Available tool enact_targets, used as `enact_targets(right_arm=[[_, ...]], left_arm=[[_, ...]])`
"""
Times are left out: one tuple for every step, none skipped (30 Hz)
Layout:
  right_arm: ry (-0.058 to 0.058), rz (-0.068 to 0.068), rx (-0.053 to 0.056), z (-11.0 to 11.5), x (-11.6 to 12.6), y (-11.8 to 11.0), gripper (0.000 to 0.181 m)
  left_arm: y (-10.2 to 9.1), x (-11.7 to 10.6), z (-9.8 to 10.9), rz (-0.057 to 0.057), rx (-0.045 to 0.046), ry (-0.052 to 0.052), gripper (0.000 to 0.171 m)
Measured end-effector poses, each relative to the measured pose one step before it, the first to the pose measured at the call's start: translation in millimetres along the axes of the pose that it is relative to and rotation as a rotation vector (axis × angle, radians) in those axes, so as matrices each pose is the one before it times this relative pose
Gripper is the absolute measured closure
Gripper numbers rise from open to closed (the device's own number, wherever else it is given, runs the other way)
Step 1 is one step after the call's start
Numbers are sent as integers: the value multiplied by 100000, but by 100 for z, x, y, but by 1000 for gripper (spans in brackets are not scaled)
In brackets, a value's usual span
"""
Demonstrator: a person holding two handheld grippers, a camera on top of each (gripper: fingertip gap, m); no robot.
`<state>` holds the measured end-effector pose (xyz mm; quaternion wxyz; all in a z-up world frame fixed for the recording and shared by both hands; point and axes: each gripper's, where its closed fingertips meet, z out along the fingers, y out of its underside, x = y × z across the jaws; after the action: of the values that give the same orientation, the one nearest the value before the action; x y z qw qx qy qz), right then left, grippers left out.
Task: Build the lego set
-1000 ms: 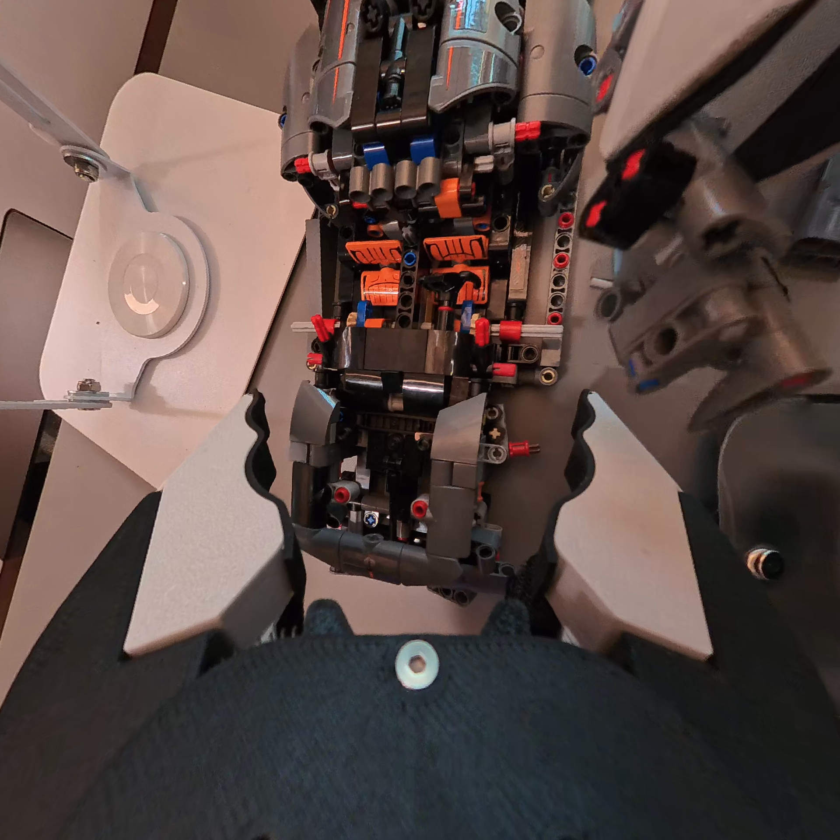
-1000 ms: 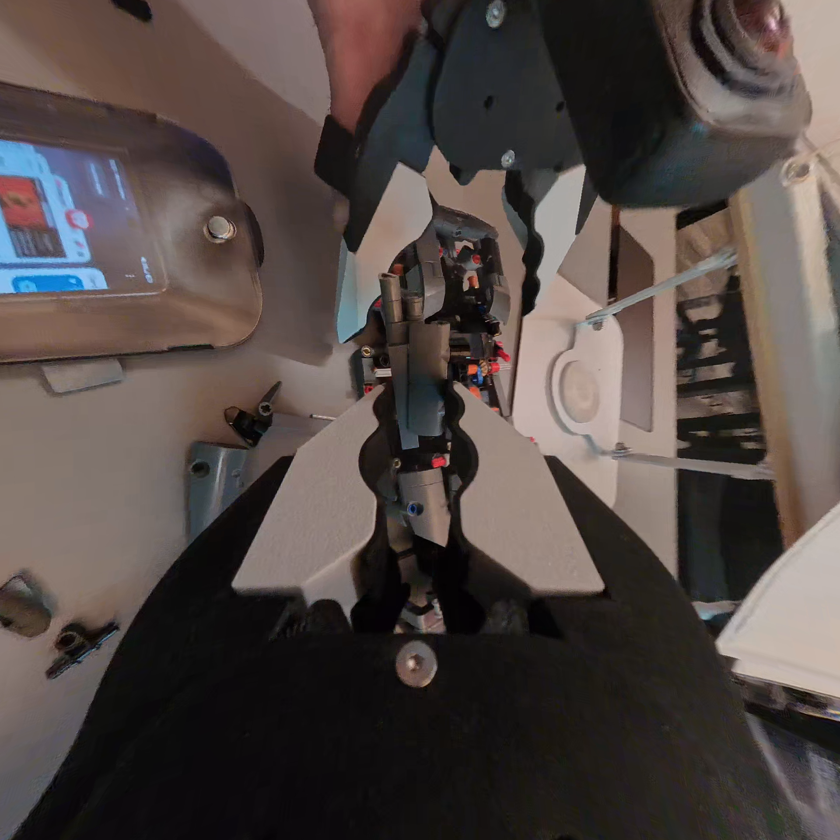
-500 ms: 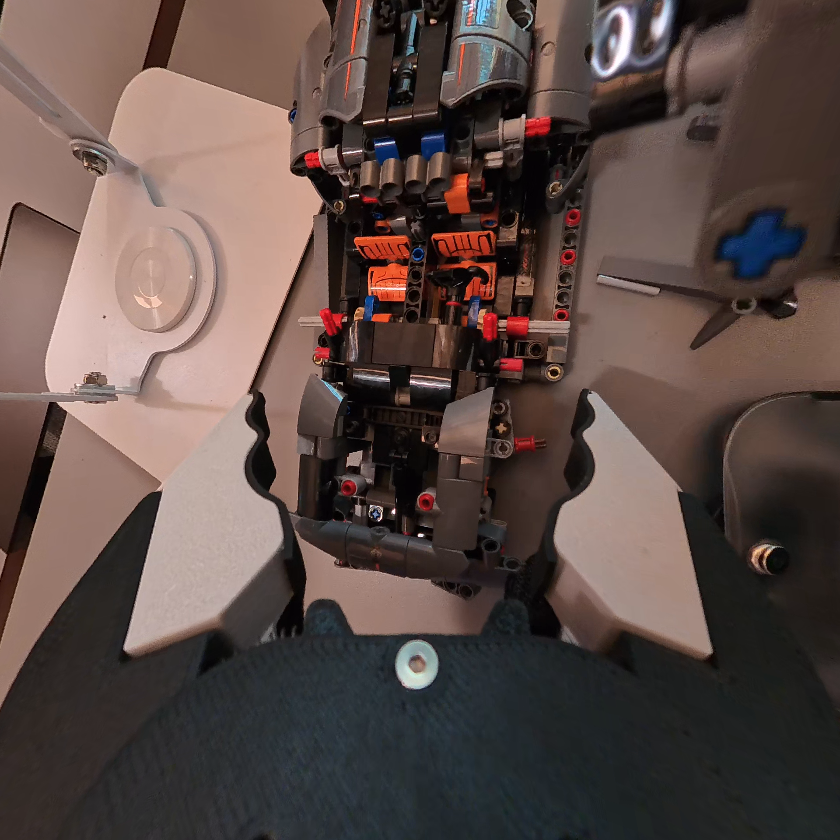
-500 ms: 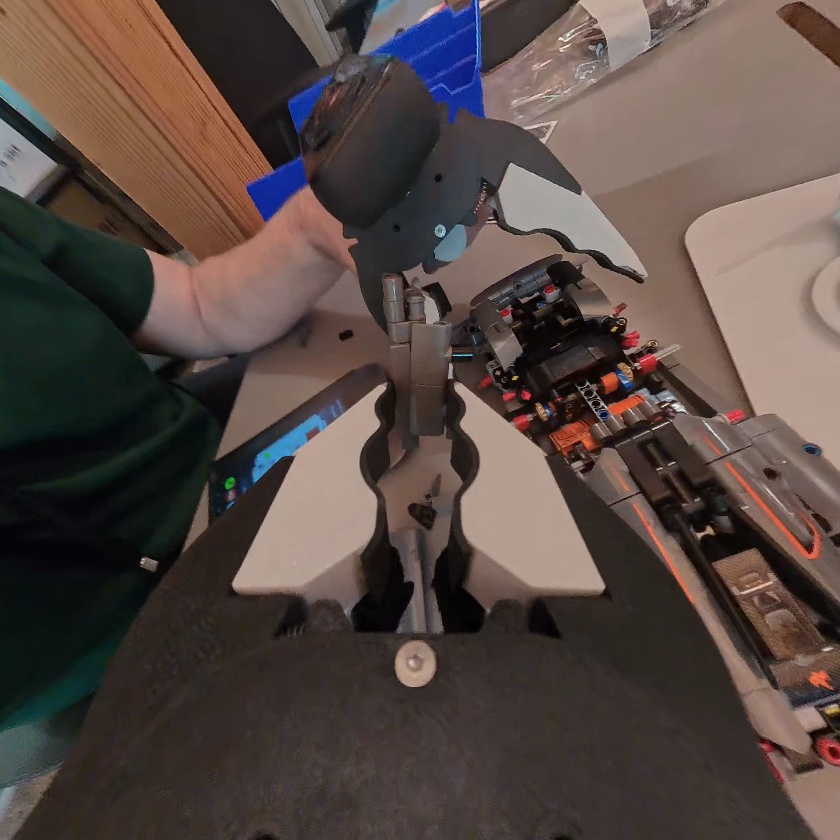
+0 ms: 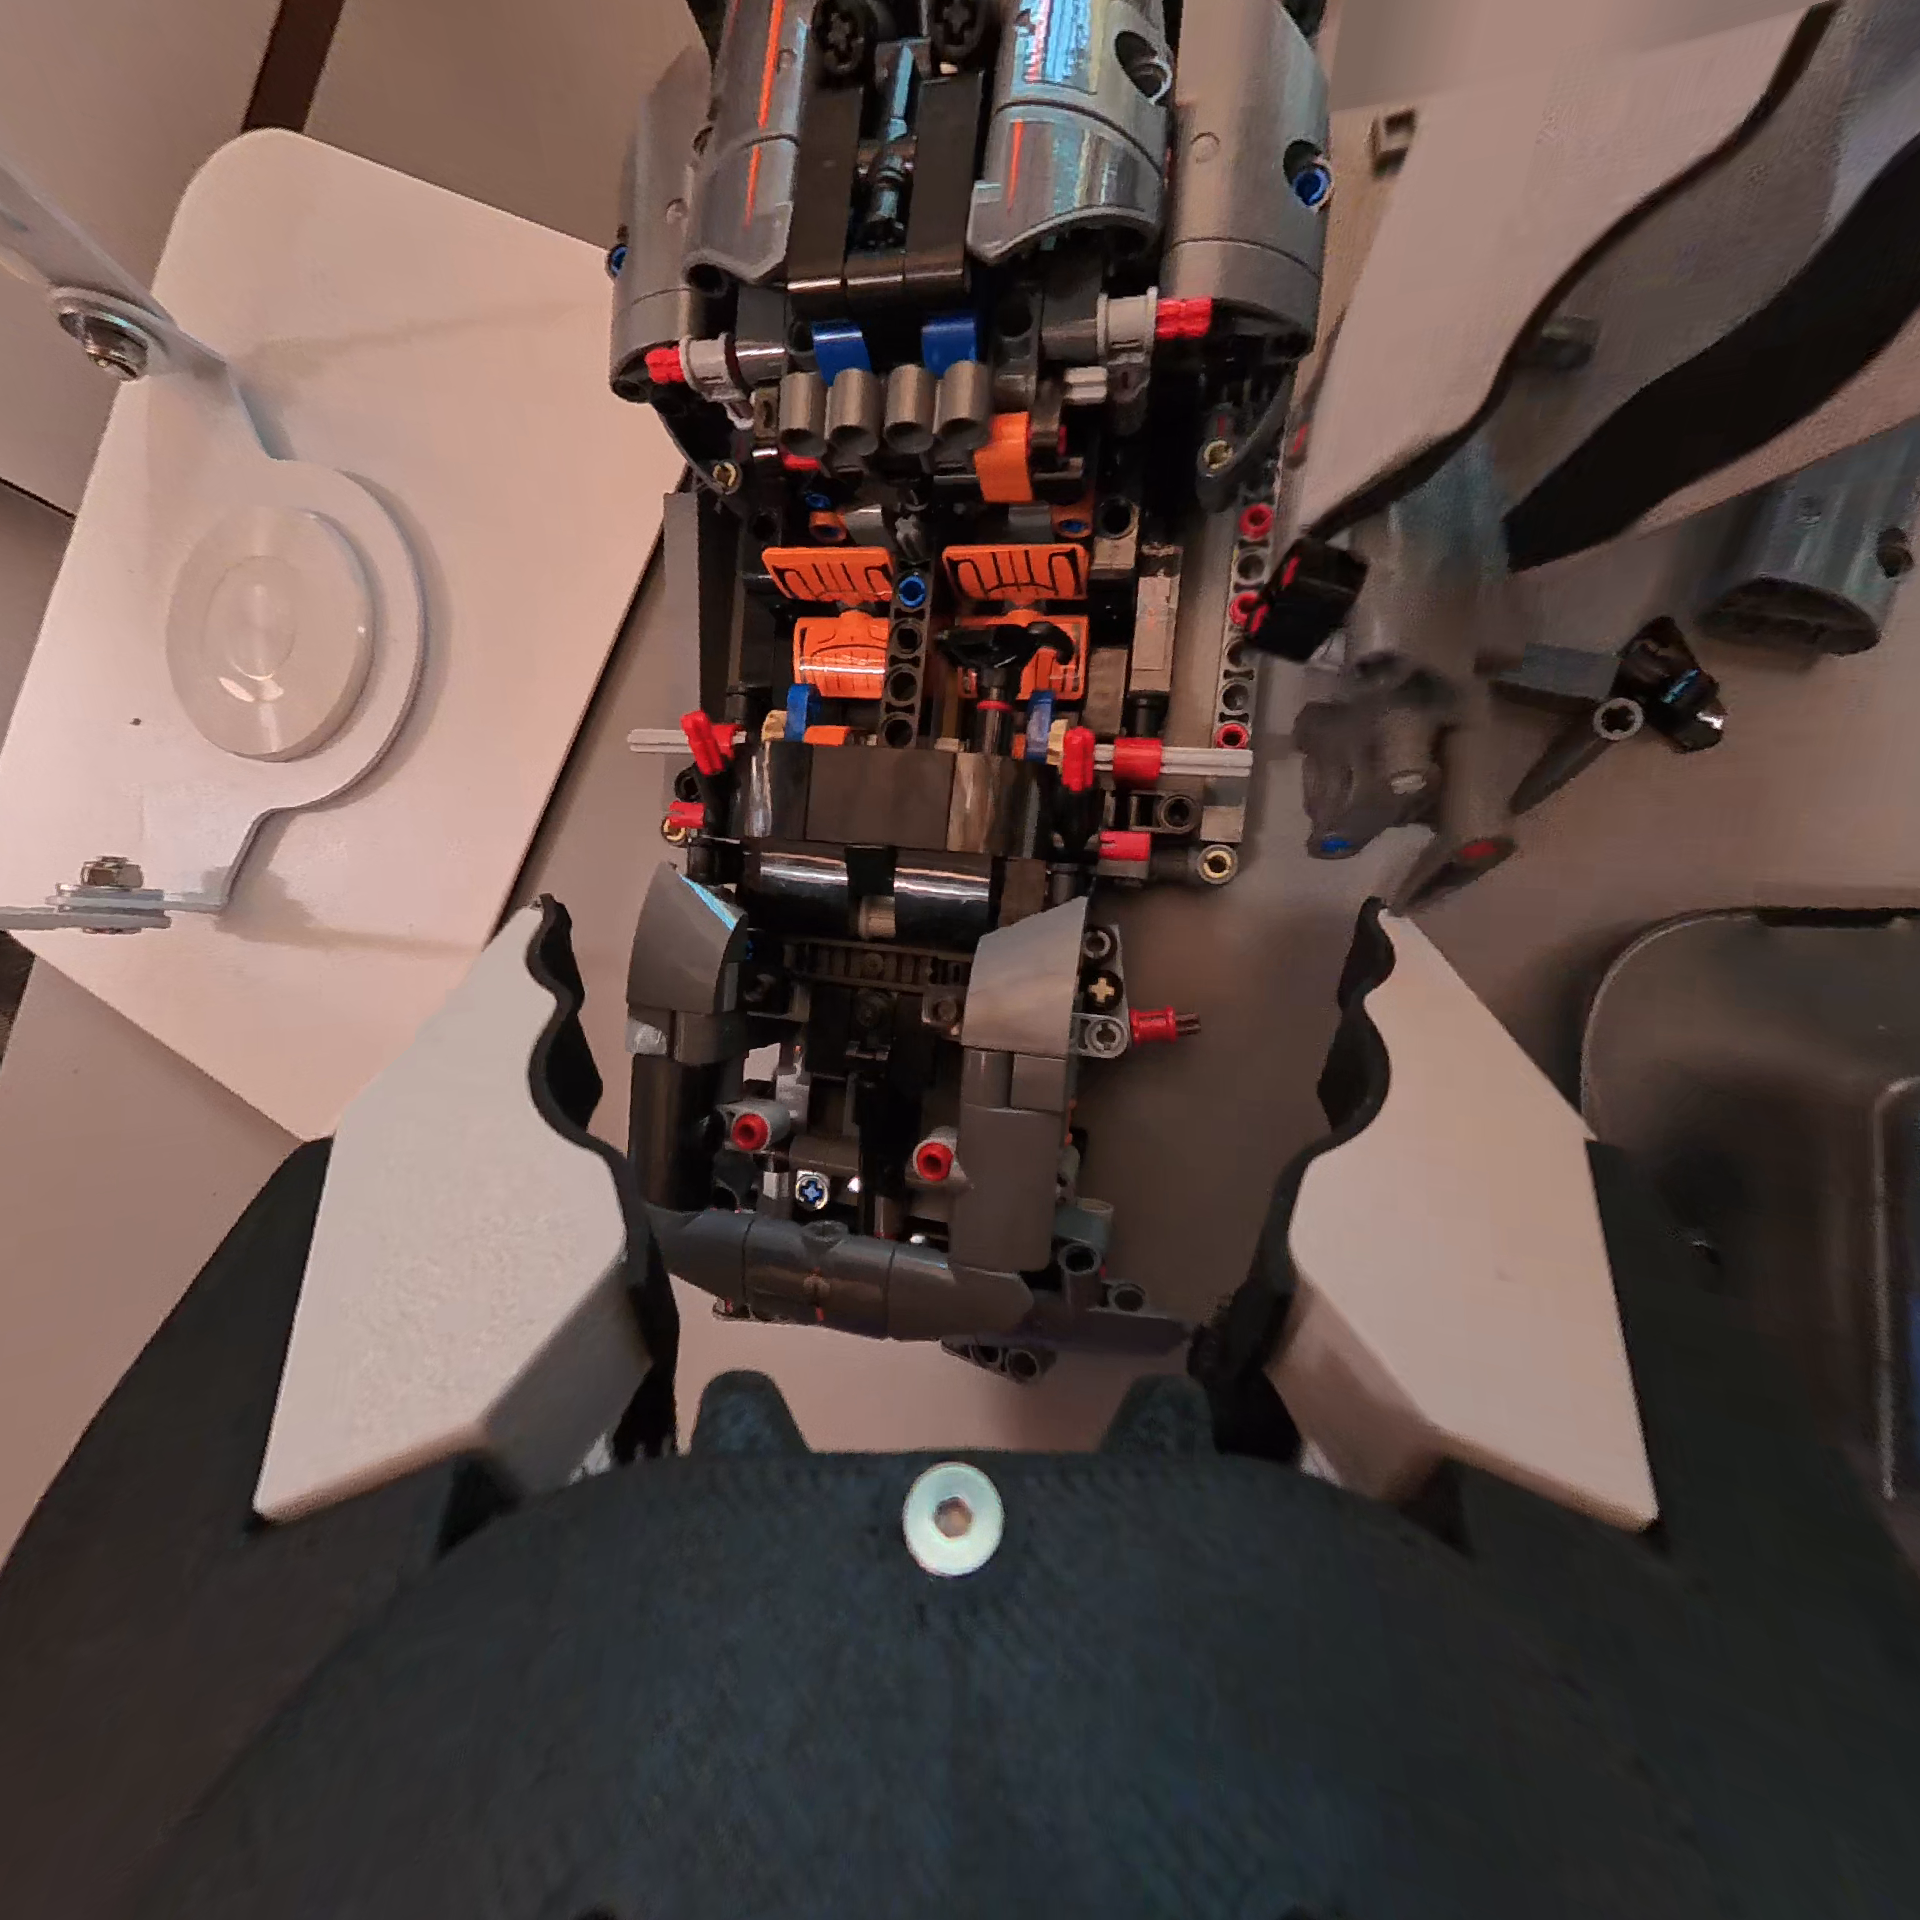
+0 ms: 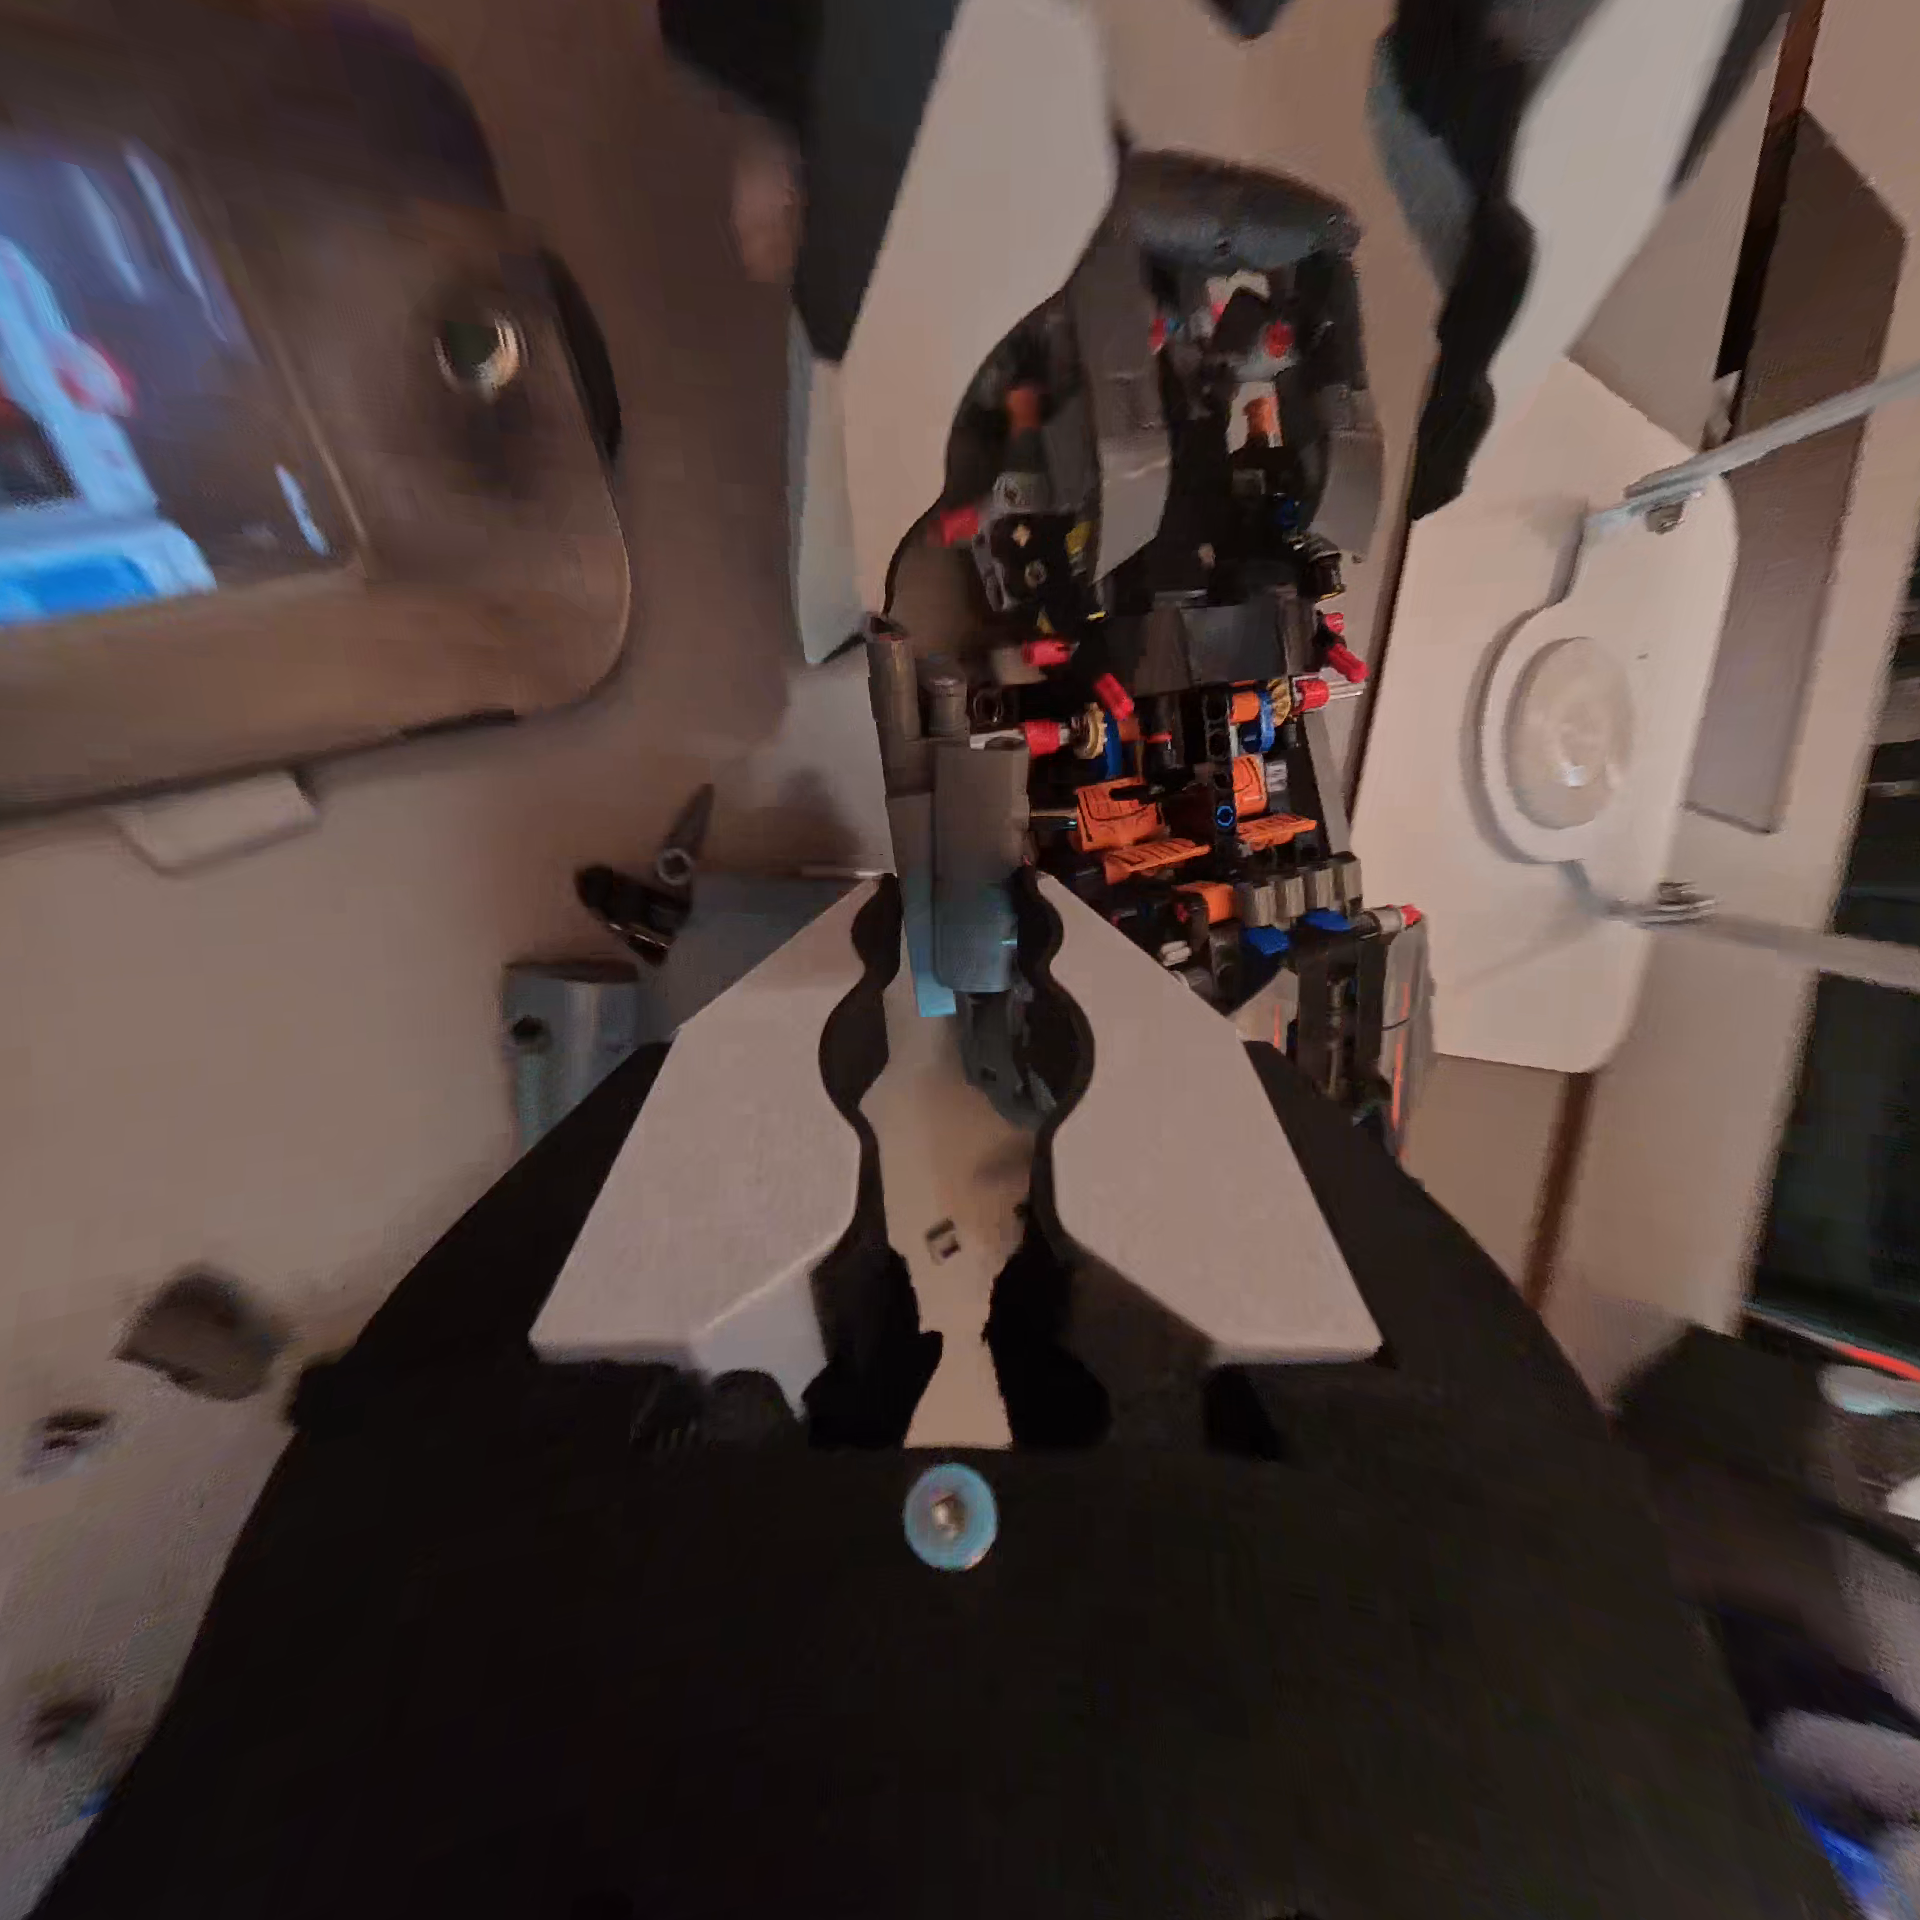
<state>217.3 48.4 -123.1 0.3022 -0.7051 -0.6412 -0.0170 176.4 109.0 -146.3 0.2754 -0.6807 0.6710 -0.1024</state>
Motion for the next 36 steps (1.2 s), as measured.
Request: enact_targets(right_arm=[[3108, -6381, -3971, 413, -168, 366, 161], [2167, -5258, -3171, 300, -195, 268, 161], [2656, -2898, -1403, 170, 23, 48, 161], [1879, -1524, -878, 52, 64, -13, 161], [1444, -1343, -156, -60, 55, -114, 161], [1829, -1176, -107, -121, 149, -101, 161], [1473, -1131, -1162, -49, 108, 32, 161], [872, -782, -890, 1, 22, 21, 161], [397, -563, -415, -6, -58, -35, 161], [1072, -567, -1085, 22, 77, 75, 161], [613, -556, -1999, 84, 58, 249, 161], [-54, -490, -1256, 103, -49, 206, 161], [-647, -303, -546, 80, -126, 100, 161], [145, 188, -731, 61, -9, 52, 161], [-234, 192, -856, 47, -51, 7, 161], [462, -392, -352, 41, -1, -10, 161], [153, -464, -342, 40, -45, 39, 161], [-52, 245, -810, 106, -12, 120, 161], [-80, 294, -697, 126, -4, 105, 161], [39, 315, 295, 44, 1, -18, 161], [-308, 1200, 127, -2, 21, -22, 161], [-318, 1026, -322, -20, 47, 31, 161], [516, -336, -139, -31, 63, -3, 161], [528, -621, -213, -2, 19, 24, 161], [-133, 522, -635, 27, -34, 68, 161], [-405, 582, 280, -35, -27, -70, 161], [-37, 207, 176, -28, 25, -32, 161], [-140, -28, -431, 22, -19, 48, 161], [111, 66, -101, 19, 15, 28, 161], [11, 5, -48, -8, 16, 26, 161], [-32, -15, -101, -4, 19, 24, 161], [-69, 164, 175, -8, 6, -8, 161], [-134, 190, -79, -9, -4, 10, 161], [186, -52, -326, 1, 38, 18, 161], [34, -216, -84, 0, 5, -17, 161], [182, 294, -30, -7, 47, 2, 161]], left_arm=[[137, 71, 137, 667, -893, -24, 30], [-4, 76, 119, -189, -98, 311, 30], [-99, 125, 61, -173, 430, 693, 30], [54, 12, 63, 335, -321, -191, 31], [94, -14, -2, 2, -460, -89, 31], [23, -8, -62, -145, 42, 191, 31], [-81, -103, -131, -315, 766, -297, 32], [-49, -46, -122, -394, 473, 100, 31], [25, 35, -117, -90, 46, 396, 30], [41, 20, -96, 95, -91, 181, 28], [-10, 121, -94, -30, 72, 793, 26], [-39, 166, -80, 184, 243, 848, 25], [6, 29, -54, 405, -248, -110, 24], [24, -35, -14, 349, -534, -606, 23], [-102, -23, 17, 265, 198, -521, 24], [-102, 90, 71, 191, 187, 93, 24], [-14, 24, 130, 307, -359, -413, 23], [-7, 14, 161, 380, -554, -514, 22], [-50, 73, 168, 284, -296, -197, 22], [-138, -4, 160, 149, 92, -672, 22], [-119, -80, 130, 178, -111, -1098, 22], [-74, -17, 107, 373, -226, -774, 22], [-53, -66, 94, 198, -145, -905, 22], [-40, -173, 77, -218, -242, -1273, 23], [-42, -78, 38, -117, 32, -594, 23], [-79, 27, 1, -36, 450, 97, 24], [-36, -88, -30, -178, 152, -476, 24], [23, -108, -16, -257, -271, -523, 24], [-4, -9, 1, -294, -57, 10, 24], [-33, 27, -5, -137, 227, 174, 25], [7, -36, 2, -115, 20, -175, 25], [38, -28, 2, -184, -349, -121, 25], [13, -15, -4, -72, -24, -69, 26], [34, -66, 10, -304, -188, -304, 27], [83, -95, 39, -288, -509, -397, 27], [71, -51, 42, -89, -280, -261, 28]])
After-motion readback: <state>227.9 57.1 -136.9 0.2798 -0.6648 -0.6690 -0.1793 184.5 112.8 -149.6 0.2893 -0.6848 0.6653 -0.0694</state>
